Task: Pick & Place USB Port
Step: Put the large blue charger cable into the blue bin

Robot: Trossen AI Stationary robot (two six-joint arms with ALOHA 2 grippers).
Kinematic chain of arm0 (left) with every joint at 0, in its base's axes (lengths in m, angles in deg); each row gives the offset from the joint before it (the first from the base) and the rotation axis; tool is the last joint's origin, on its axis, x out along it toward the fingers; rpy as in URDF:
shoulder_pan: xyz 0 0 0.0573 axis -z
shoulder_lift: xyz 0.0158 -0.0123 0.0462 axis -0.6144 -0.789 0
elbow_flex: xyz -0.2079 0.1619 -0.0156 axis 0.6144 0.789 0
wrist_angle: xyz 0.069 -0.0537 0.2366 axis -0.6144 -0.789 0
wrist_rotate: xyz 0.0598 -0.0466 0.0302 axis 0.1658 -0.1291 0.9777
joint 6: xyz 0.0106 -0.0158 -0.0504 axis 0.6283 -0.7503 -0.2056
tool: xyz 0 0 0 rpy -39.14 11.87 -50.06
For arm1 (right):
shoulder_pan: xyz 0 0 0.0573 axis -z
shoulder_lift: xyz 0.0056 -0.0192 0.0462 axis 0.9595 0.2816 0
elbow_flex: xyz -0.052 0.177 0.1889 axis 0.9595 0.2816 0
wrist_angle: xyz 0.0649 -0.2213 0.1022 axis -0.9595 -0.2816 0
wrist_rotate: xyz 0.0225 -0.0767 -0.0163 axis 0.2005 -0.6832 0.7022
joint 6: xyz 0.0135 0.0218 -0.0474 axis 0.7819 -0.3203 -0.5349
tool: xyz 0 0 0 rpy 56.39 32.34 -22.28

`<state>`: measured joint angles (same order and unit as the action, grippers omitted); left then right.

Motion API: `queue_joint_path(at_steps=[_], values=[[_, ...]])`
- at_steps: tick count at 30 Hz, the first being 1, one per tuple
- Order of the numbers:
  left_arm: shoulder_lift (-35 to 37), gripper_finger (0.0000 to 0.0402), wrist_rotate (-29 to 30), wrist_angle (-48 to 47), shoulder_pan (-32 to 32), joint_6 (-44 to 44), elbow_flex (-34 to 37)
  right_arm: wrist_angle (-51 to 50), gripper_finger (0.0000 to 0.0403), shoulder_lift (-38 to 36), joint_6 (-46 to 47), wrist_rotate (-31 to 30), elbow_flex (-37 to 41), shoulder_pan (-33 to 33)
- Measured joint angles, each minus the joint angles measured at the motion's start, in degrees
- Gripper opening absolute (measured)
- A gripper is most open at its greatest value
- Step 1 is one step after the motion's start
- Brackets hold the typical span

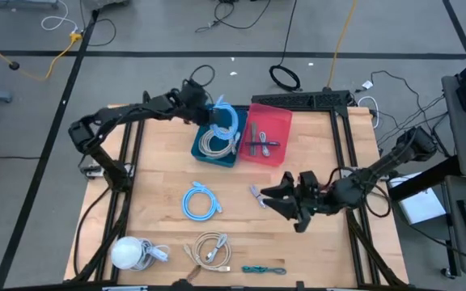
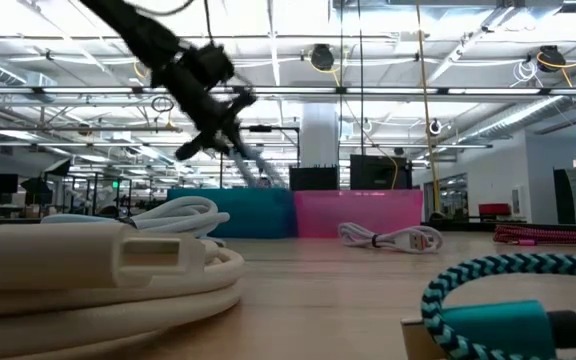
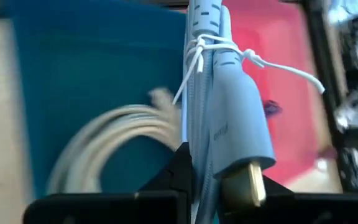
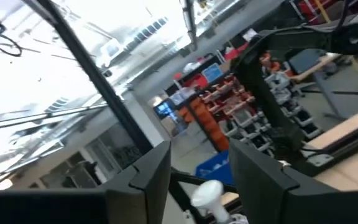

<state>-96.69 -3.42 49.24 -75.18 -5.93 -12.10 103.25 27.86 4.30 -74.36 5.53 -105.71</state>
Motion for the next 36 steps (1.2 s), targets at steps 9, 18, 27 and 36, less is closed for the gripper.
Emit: queue_joint_path(at_steps=[9,18,27,36], values=[[-1.92,0.0033,-9.16,14.88,-5.65,-5.02,12.80,-1.01,0.0156,0.00,0.44,-1.83,0.01,-0.82],[-1.89,0.0033,-7.77,14.60,-4.46,-5.21,12.99,-1.37,0.0155,0.00,0.35,-3.12,0.01,-0.59],[-1.68,0.0151,0.07,6.26,-2.06,2.35,10.31,-4.75,0.0155,0.02,2.38,-5.92,0.06,-0.56],[-1.68,0.0198,10.35,-10.58,0.34,13.12,3.13,-4.90,0.0155,0.02,2.38,-6.01,0.06,-0.51]])
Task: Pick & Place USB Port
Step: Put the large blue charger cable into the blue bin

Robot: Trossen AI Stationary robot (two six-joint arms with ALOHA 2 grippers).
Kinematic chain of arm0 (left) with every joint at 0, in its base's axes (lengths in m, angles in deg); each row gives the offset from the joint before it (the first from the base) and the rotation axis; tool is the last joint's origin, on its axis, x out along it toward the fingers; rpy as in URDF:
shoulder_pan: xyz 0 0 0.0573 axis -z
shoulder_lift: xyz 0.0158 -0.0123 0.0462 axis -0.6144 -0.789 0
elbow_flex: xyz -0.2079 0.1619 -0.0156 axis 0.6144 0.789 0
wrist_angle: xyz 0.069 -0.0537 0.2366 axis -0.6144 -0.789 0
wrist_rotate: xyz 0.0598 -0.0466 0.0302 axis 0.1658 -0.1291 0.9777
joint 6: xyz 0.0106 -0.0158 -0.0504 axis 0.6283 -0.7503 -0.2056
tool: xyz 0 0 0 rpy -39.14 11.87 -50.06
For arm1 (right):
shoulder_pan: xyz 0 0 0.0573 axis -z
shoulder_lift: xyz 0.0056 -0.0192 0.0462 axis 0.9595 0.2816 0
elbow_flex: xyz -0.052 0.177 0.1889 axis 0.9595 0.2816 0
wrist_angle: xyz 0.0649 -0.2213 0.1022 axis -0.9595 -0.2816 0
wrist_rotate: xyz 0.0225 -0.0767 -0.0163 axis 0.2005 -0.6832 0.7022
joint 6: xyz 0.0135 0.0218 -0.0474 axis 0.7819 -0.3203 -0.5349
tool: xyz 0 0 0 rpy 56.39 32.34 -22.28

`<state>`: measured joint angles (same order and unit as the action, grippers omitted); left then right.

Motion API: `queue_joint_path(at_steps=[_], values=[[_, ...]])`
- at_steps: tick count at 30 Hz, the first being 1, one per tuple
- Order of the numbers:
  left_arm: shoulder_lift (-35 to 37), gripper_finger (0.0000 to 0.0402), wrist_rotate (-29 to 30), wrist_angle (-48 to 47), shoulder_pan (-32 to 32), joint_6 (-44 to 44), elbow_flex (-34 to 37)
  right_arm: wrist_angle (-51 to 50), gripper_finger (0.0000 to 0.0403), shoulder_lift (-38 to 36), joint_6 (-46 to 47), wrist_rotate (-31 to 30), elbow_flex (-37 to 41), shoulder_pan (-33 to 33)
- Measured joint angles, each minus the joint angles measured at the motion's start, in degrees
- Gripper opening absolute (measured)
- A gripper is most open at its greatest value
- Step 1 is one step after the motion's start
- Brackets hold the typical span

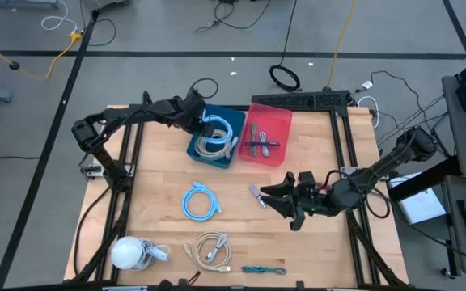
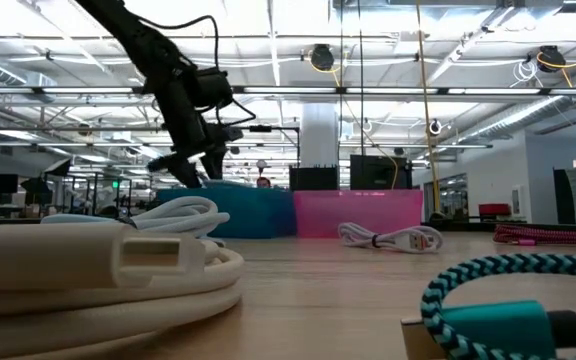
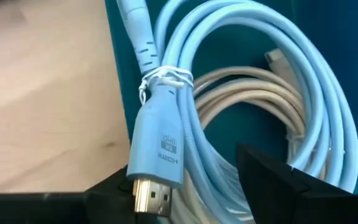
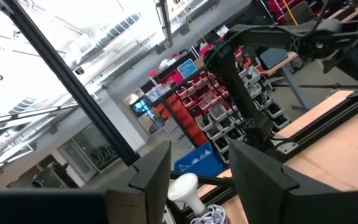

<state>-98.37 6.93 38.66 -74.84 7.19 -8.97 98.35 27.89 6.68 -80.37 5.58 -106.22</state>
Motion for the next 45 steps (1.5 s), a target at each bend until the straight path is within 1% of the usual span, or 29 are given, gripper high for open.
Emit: queue_joint_path(at_steps=[4,7,17,20,22,23,25,26,27,36,39,41,45], values=[[0.00,0.0199,4.85,-5.45,1.31,4.81,-4.12,-0.66,0.0155,0.00,0.02,-0.05,0.00,0.33],[0.02,0.0199,6.62,-7.81,2.25,7.39,-6.83,-1.18,0.0155,0.00,0.13,-0.13,0.00,0.35],[-1.16,0.0200,7.85,-10.24,3.81,7.96,-7.79,-2.82,0.0155,0.00,1.53,-0.13,0.00,0.35],[-2.25,0.0193,6.87,-10.41,3.97,7.64,-7.79,-2.84,0.0155,0.00,1.54,-0.13,0.00,0.35],[-3.18,0.0164,5.56,-10.43,4.11,7.01,-7.79,-2.78,0.0155,0.00,1.59,-0.13,0.00,0.35],[-3.67,0.0139,4.71,-10.41,4.18,6.80,-7.79,-2.82,0.0155,0.00,1.59,-0.13,0.00,0.35],[-4.25,0.0066,3.14,-10.31,4.39,7.44,-7.79,-2.82,0.0155,0.00,1.67,-0.15,0.00,0.35],[-4.36,0.0036,2.09,-9.72,4.57,8.19,-7.79,-2.79,0.0155,0.00,1.68,-0.15,0.00,0.35],[-4.43,0.0025,1.79,-9.05,4.88,8.34,-7.81,-2.80,0.0155,0.00,1.72,-0.15,0.00,0.35],[-4.57,0.0017,0.73,-5.22,5.64,7.36,-7.79,-2.95,0.0155,0.00,3.06,-0.16,0.00,1.15],[-4.57,0.0017,1.46,-4.88,5.66,8.39,-7.79,-2.97,0.0155,0.00,3.08,-0.07,0.00,1.42],[-4.57,0.0033,1.90,-4.71,5.66,9.55,-7.79,-2.99,0.0155,0.00,3.08,-0.03,0.00,1.49],[-4.57,0.0101,3.87,-4.80,5.82,10.28,-7.79,-3.00,0.0155,0.00,3.08,0.07,0.00,1.77]])
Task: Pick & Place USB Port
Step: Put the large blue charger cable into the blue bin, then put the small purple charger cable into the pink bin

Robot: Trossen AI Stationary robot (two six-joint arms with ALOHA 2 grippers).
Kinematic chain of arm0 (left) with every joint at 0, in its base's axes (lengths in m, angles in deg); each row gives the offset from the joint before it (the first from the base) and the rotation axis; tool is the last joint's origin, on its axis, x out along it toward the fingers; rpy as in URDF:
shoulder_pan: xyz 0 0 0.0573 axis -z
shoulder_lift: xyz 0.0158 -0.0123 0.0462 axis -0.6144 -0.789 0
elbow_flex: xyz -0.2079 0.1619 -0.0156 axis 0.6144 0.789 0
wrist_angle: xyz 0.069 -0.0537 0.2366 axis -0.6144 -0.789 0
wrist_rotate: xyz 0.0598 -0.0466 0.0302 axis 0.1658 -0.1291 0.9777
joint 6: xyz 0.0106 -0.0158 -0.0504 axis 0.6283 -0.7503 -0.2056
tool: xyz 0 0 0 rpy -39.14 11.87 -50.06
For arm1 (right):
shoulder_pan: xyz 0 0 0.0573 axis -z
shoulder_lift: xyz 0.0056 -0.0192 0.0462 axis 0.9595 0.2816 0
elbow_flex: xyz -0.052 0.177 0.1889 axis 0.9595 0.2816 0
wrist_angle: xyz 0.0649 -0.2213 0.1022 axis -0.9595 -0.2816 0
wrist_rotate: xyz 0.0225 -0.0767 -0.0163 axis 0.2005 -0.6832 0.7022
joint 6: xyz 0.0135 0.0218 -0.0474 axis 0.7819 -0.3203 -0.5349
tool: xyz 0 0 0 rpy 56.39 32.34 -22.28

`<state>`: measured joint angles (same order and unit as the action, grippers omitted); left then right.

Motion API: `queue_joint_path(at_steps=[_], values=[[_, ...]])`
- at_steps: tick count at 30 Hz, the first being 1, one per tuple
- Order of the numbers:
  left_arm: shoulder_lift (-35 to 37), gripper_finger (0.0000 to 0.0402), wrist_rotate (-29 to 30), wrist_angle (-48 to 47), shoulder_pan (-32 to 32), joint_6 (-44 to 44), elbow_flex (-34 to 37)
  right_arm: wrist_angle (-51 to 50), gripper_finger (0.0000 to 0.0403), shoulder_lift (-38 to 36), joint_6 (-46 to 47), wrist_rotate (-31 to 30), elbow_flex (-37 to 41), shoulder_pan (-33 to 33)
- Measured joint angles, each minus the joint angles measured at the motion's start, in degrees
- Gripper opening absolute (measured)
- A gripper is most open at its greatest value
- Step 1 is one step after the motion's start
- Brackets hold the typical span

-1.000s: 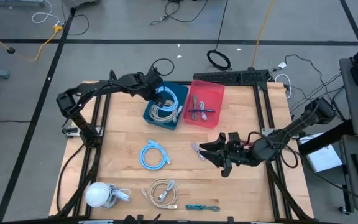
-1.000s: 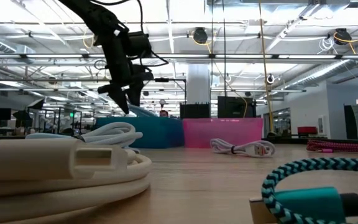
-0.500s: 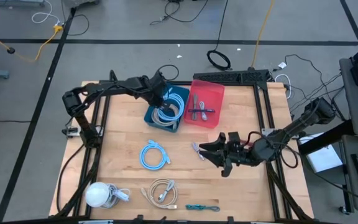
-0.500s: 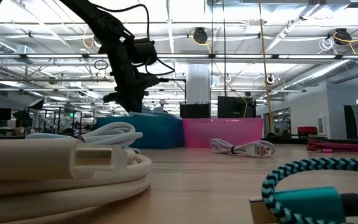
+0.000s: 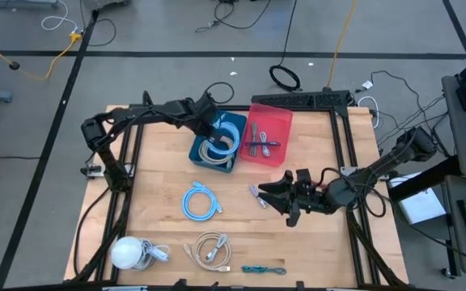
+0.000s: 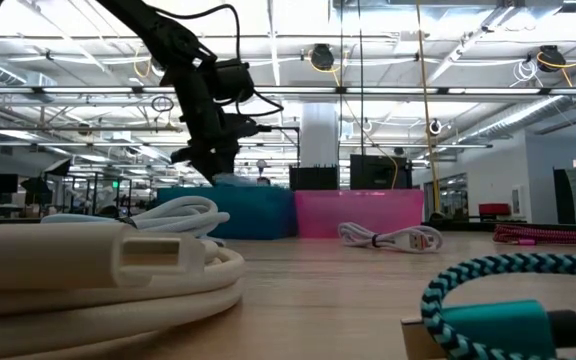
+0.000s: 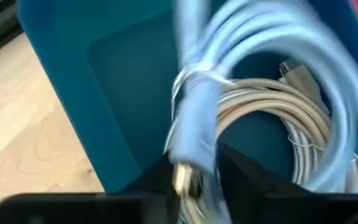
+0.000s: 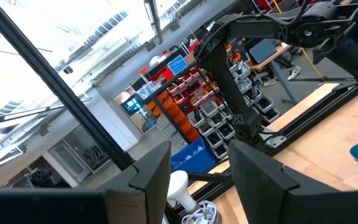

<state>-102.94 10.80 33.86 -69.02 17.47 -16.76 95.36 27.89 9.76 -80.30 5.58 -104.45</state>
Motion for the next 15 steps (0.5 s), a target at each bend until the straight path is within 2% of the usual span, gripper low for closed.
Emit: queue_joint_path(at_steps=[8,12,15], values=[[-0.32,0.0217,2.88,-0.40,0.90,2.12,0.02,-0.02,0.0155,0.00,0.00,0.02,0.00,0.07],[-1.53,0.0249,4.49,-2.09,1.81,3.80,0.02,-0.03,0.0155,0.00,0.00,0.02,0.00,0.09],[-1.72,0.0264,8.22,-3.84,3.19,5.78,0.09,-0.07,0.0155,0.00,0.02,0.02,0.00,0.09]])
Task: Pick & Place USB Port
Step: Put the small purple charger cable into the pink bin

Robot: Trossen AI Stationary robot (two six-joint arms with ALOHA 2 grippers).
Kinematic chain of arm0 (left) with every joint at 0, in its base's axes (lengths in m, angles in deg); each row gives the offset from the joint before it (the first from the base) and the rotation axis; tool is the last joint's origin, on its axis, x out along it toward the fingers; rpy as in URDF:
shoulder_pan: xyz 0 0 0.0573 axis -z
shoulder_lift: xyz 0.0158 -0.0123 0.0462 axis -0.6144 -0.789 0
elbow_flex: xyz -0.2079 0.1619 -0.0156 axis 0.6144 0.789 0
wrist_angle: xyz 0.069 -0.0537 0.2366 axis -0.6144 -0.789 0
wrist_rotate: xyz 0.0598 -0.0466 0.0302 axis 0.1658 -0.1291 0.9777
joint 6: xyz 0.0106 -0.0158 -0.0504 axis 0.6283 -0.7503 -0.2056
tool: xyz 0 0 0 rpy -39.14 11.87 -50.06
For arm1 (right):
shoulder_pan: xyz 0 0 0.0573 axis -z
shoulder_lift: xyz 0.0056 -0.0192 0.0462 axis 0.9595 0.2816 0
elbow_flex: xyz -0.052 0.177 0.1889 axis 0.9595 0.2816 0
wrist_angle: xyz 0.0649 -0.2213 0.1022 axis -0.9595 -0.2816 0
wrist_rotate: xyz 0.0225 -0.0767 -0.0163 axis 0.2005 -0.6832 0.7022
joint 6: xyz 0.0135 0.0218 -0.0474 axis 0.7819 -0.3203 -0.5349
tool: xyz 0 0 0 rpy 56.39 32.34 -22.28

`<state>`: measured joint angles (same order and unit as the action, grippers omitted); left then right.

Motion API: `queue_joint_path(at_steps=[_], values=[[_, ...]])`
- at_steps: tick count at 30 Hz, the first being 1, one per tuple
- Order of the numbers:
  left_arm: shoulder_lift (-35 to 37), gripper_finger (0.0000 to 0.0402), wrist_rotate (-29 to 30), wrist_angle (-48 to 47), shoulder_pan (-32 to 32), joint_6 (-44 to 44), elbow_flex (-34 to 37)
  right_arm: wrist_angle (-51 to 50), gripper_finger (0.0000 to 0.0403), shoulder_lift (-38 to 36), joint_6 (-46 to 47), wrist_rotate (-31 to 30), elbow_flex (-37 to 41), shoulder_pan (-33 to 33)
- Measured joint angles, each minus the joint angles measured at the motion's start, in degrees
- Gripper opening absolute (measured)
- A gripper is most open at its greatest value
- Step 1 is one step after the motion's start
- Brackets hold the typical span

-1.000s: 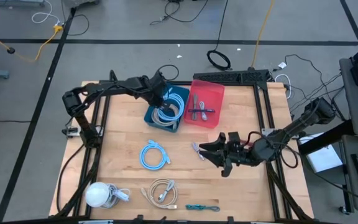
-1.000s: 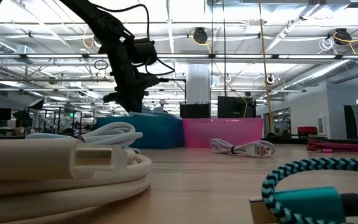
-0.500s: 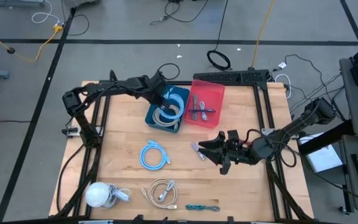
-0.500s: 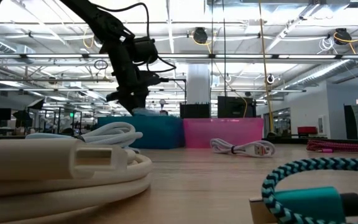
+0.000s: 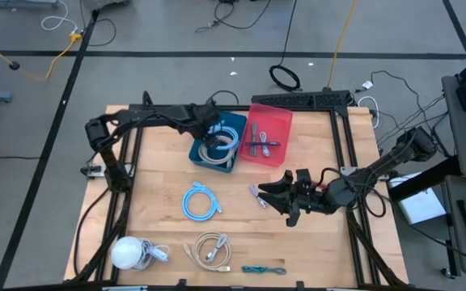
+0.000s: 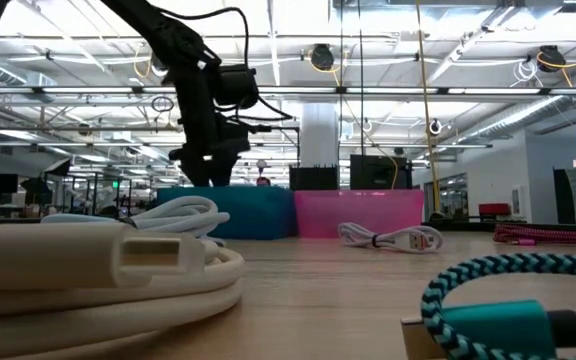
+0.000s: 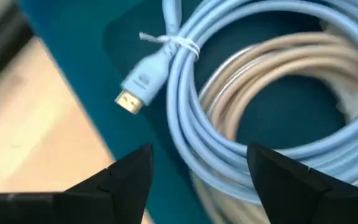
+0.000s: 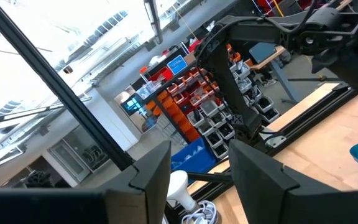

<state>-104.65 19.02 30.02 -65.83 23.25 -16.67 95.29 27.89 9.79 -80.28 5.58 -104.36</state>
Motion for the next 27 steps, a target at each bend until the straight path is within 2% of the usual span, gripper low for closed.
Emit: queue_joint_path(at_steps=[6,9,12,15,18,20,23,27], values=[[2.40,0.0260,15.49,-1.09,5.96,11.33,-2.82,-0.99,0.0155,0.02,0.75,-0.13,0.00,0.16],[4.27,0.0248,19.51,-3.32,8.89,14.73,-7.76,-3.71,0.0155,0.02,3.08,-0.04,0.00,1.02],[6.22,0.0237,17.04,-8.25,11.57,11.72,-14.03,-5.70,0.0155,0.04,5.17,0.12,0.00,2.15],[9.23,0.0231,7.46,-12.57,15.16,5.53,-18.16,-8.06,0.0155,0.04,6.98,1.48,0.00,3.55],[12.45,0.0230,-2.15,-14.31,20.99,-0.08,-18.64,-10.71,0.0155,0.00,8.99,3.97,0.00,5.38],[14.47,0.0230,-5.07,-15.49,26.21,-3.12,-18.64,-13.44,0.0155,-0.33,10.96,7.41,0.00,6.88],[16.60,0.0230,-4.81,-16.38,34.87,-8.79,-18.64,-17.10,0.0155,-1.00,14.16,13.59,0.00,9.75],[17.47,0.0230,4.99,-16.44,45.54,-20.08,-18.62,-21.78,0.0155,-2.55,14.87,22.37,0.00,14.36]])
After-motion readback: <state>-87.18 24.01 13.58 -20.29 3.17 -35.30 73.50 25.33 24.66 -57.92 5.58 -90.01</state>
